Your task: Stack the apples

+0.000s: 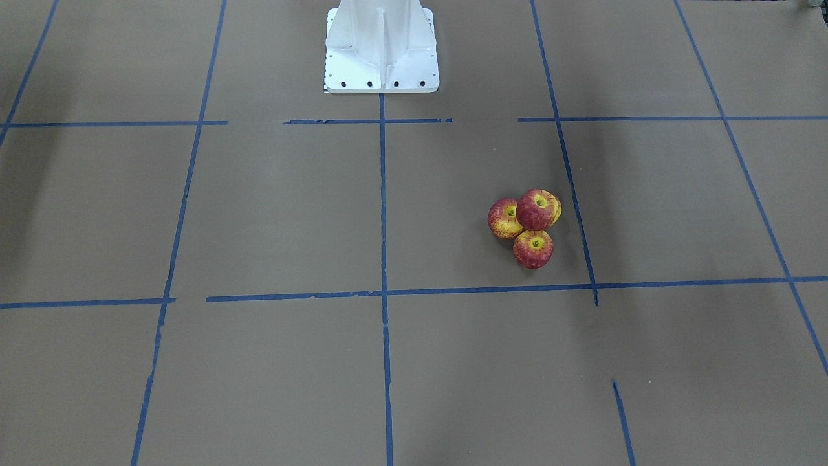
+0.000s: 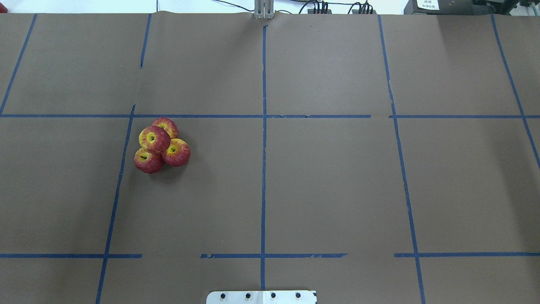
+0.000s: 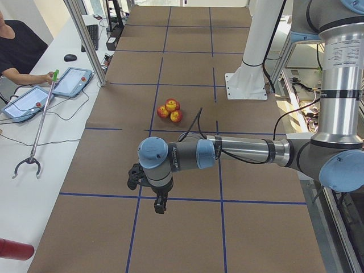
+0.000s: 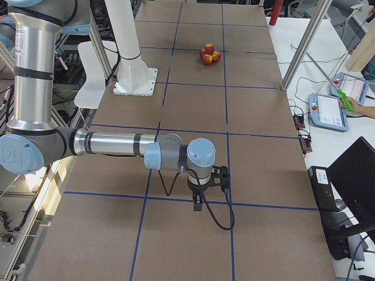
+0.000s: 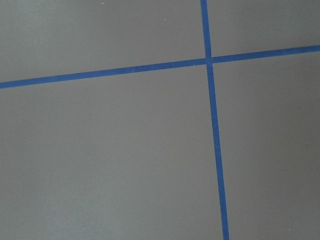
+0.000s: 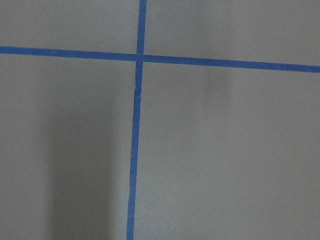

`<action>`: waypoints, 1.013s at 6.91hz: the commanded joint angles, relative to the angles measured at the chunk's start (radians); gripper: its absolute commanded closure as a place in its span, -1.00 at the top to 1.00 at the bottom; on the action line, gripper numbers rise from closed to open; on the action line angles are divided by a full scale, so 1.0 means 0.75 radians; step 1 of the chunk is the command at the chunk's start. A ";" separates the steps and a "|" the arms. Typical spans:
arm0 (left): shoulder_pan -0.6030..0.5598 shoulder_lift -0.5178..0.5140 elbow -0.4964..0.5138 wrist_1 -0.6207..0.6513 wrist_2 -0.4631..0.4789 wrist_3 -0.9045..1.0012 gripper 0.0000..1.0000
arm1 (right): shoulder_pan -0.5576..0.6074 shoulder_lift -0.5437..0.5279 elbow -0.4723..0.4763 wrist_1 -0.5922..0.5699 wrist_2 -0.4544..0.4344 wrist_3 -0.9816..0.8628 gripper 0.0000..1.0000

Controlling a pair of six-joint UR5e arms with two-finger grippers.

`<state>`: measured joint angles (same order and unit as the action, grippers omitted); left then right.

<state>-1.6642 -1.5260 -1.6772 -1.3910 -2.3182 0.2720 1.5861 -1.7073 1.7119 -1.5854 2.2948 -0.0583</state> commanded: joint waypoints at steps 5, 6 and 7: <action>0.004 -0.009 0.036 -0.021 -0.077 -0.003 1.00 | 0.000 0.000 0.000 -0.001 0.000 0.000 1.00; 0.004 -0.009 0.038 -0.023 -0.071 -0.001 1.00 | 0.000 0.000 0.000 0.001 0.002 0.000 1.00; 0.004 -0.007 0.038 -0.025 -0.071 -0.001 1.00 | 0.000 0.000 0.000 -0.001 0.000 0.000 1.00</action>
<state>-1.6614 -1.5314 -1.6500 -1.4079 -2.3728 0.2707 1.5862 -1.7073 1.7119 -1.5854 2.2955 -0.0583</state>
